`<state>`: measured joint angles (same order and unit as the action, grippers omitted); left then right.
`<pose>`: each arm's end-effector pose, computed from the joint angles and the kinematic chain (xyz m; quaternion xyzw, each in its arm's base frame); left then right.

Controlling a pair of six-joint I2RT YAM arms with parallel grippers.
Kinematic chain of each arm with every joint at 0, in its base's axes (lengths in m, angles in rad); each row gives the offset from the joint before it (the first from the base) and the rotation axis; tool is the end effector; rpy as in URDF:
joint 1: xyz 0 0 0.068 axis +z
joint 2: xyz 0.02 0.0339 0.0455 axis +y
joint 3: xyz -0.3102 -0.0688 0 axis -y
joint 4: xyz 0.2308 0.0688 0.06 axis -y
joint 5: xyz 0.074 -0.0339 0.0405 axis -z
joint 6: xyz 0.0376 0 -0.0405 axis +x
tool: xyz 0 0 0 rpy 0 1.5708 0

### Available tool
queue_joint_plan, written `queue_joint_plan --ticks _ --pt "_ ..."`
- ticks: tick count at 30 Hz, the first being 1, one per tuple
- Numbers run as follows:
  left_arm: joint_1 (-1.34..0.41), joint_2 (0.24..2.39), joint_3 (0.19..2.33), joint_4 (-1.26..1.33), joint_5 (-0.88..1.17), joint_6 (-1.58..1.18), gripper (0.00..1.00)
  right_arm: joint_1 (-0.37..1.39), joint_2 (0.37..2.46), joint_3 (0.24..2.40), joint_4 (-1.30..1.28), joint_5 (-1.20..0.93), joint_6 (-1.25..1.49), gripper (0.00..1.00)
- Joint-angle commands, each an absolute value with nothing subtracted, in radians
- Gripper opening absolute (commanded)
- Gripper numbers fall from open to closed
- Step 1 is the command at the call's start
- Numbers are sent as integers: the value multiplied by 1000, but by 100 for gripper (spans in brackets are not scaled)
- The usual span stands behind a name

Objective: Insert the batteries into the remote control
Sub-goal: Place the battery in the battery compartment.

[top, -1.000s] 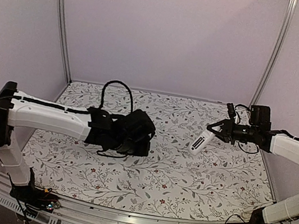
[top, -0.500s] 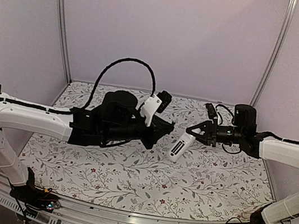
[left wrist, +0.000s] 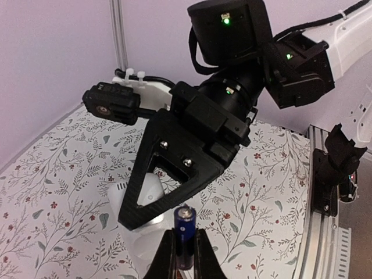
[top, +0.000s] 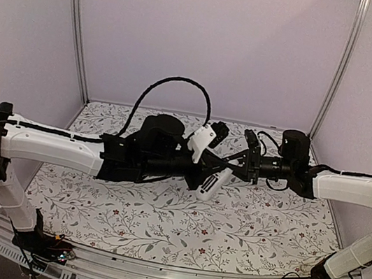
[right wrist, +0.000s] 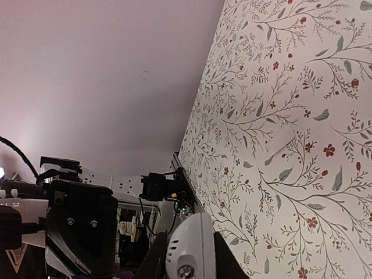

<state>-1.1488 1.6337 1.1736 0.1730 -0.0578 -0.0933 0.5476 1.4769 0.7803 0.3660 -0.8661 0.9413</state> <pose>0.1576 -0.3457 0.3428 0.3883 0.7004 -0.3294 0.5001 0.2408 0.1804 0.2883 -0.0947 0.7721 0.6086 0.1565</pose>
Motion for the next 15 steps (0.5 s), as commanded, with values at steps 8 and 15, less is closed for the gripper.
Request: queue_joint_plan --ticks 8,15 --pt "-1164 1660 1164 126 -88 -108 0 550 1477 830 423 -864 984 0" --pt "-1164 1647 1142 110 -130 -122 0 551 1477 841 422 -865 985 0"
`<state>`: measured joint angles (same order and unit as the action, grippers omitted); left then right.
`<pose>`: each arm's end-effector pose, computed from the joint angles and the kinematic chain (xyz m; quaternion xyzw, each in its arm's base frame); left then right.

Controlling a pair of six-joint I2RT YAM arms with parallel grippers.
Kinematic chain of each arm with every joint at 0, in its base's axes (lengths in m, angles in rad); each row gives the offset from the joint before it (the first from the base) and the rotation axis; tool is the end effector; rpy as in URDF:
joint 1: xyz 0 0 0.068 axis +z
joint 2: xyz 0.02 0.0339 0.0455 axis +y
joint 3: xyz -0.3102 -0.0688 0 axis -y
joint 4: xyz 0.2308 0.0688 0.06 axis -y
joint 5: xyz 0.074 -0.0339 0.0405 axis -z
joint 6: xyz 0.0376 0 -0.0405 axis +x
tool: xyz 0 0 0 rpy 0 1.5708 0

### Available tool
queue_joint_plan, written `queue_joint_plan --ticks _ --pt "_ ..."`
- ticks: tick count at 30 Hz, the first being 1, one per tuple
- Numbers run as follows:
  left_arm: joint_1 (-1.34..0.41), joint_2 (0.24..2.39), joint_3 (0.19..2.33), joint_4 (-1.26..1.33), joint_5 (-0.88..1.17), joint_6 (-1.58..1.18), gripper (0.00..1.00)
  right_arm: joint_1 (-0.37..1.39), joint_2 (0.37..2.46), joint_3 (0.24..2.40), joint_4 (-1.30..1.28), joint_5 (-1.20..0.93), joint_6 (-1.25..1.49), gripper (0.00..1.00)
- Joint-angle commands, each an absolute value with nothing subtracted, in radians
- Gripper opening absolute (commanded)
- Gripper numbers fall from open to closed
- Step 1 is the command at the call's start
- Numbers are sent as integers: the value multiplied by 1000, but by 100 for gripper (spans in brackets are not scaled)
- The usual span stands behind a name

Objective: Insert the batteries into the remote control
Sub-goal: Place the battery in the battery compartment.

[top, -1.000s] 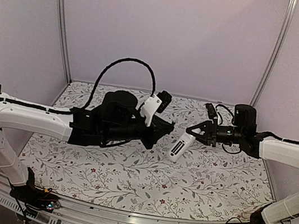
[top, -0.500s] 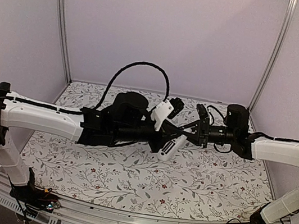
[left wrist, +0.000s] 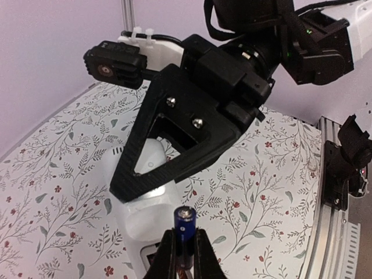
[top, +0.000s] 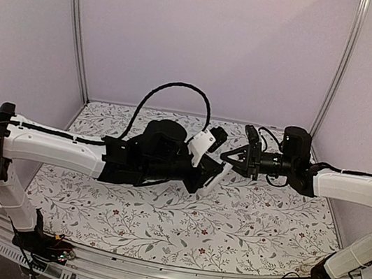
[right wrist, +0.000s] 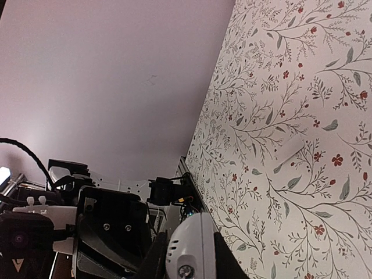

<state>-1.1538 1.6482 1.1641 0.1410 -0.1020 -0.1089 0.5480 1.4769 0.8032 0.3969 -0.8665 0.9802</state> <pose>0.1579 -0.3469 0.3310 0.3819 0.7221 -0.3059 0.4890 0.2440 0.1825 0.2984 -0.0919 0.7616 0.6204 0.1632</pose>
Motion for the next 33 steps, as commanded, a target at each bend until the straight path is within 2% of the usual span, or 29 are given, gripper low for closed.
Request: queue_joint_plan --ticks 1,21,26,31,33 --pt "-1164 1646 1140 103 -133 -125 0 551 1478 844 422 -866 986 0" --pt "-1164 1612 1086 47 -149 -161 1 543 1483 867 419 -870 988 0" --pt "-1164 1609 1077 25 -154 -167 5 538 1482 868 419 -873 989 0" --pt "-1164 1614 1083 12 -161 -173 19 538 1483 867 420 -880 986 0" --pt "-1164 1615 1088 12 -168 -172 22 538 1485 867 420 -882 986 0"
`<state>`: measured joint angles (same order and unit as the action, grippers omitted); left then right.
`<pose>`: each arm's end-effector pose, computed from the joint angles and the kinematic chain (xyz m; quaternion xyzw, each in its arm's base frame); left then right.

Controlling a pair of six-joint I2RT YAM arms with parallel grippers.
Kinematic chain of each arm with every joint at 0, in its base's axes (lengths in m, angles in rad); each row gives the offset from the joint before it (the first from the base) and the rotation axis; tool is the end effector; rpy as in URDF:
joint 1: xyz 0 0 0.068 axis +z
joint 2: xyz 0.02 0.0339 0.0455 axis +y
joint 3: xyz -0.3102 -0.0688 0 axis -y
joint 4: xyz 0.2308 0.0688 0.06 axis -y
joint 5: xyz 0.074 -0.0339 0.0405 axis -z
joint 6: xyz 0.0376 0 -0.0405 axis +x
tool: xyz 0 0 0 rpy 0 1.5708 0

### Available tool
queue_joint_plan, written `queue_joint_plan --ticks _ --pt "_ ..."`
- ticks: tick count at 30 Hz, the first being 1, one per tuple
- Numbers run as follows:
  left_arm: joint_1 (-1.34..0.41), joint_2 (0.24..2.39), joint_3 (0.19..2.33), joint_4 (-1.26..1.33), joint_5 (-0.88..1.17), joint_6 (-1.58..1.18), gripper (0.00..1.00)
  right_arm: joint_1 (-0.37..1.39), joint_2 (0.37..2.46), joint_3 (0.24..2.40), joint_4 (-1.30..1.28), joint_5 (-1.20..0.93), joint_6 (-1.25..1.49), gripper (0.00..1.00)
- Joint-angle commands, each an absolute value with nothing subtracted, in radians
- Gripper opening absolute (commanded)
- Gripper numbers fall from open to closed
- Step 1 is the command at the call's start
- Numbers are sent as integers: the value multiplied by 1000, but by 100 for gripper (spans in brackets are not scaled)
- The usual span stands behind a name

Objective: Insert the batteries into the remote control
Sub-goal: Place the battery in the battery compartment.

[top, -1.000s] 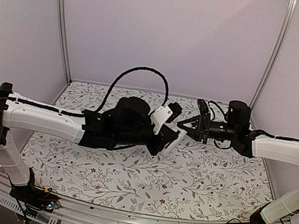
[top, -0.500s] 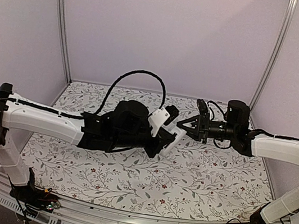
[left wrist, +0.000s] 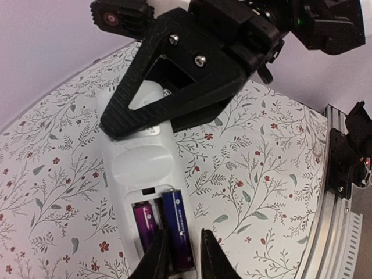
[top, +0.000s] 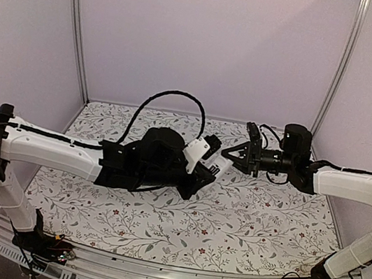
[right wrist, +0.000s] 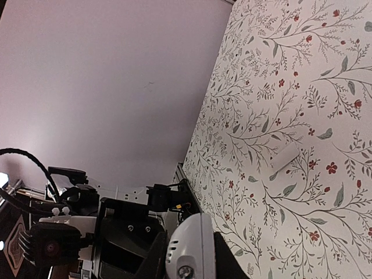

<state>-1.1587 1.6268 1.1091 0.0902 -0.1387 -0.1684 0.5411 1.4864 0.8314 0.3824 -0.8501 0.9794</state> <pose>0.1525 -0.3359 0.3150 0.3657 0.7560 -0.2865 0.4611 0.2500 0.1832 0.3030 -0.0855 0.7626 0.6175 0.1727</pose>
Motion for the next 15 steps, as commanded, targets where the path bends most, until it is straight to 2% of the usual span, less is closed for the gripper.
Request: queue_joint_plan --ticks 1,6,11,15 --pt "-1164 1615 1090 12 -171 -172 23 538 1484 865 420 -884 988 0" --pt "-1164 1615 1095 17 -183 -173 26 539 1484 858 420 -886 989 0" --pt "-1163 1605 1092 28 -201 -176 34 539 1489 852 420 -885 988 0" --pt "-1161 1599 1081 38 -232 -178 23 538 1490 851 420 -885 988 0"
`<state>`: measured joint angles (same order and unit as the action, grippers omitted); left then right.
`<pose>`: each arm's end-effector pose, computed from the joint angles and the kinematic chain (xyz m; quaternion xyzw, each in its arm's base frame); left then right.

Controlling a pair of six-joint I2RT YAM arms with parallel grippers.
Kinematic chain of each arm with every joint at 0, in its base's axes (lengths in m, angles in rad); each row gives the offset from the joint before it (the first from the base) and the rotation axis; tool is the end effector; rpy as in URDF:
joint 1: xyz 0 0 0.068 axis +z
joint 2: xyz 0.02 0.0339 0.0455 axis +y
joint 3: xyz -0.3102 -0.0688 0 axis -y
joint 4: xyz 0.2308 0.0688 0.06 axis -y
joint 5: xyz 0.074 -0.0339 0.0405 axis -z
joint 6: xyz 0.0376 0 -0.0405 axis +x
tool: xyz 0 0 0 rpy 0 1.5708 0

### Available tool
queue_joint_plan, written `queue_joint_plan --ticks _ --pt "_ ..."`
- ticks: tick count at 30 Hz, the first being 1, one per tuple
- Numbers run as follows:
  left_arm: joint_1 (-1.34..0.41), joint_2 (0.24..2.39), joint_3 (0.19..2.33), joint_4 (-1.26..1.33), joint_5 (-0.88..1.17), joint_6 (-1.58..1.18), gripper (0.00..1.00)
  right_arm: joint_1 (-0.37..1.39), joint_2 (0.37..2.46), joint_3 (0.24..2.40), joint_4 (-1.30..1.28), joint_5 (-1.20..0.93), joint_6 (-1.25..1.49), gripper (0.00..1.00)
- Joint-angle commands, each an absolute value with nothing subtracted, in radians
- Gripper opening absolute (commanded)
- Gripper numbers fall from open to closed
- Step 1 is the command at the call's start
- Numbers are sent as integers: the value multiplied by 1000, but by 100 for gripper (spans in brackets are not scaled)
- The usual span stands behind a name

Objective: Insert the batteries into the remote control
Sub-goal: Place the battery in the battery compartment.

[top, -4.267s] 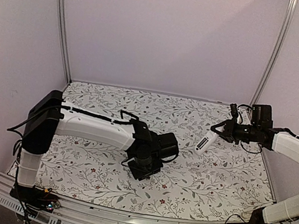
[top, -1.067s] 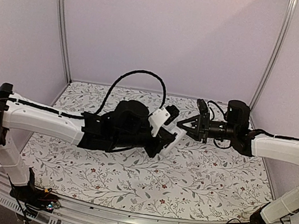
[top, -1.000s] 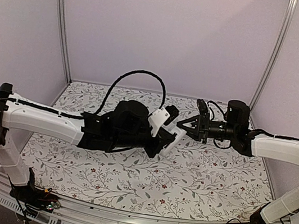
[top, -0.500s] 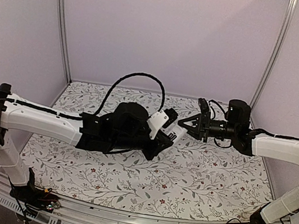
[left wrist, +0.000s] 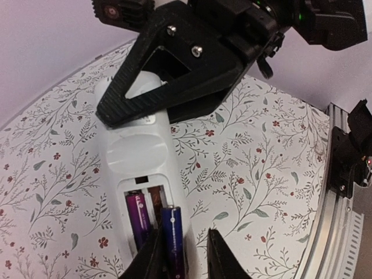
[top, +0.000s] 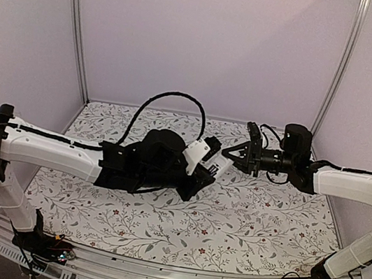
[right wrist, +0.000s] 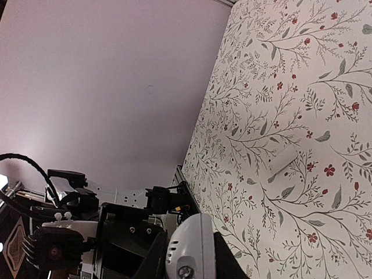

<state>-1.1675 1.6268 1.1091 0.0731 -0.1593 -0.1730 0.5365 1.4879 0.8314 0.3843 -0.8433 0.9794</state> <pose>0.1499 -0.3361 0.3133 0.3648 0.7611 -0.2778 0.4588 0.2513 0.1821 0.3027 -0.0818 0.7634 0.6160 0.1766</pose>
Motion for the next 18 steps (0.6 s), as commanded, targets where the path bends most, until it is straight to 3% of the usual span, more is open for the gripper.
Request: queue_joint_plan --ticks 1,11,18 --pt "-1160 1594 1078 43 -235 -180 20 538 1489 851 420 -885 989 0" --pt "-1160 1579 1071 64 -227 -156 2 541 1519 838 415 -881 982 0" --pt "-1158 1622 1099 113 -206 -157 0 548 1517 841 420 -876 992 0"
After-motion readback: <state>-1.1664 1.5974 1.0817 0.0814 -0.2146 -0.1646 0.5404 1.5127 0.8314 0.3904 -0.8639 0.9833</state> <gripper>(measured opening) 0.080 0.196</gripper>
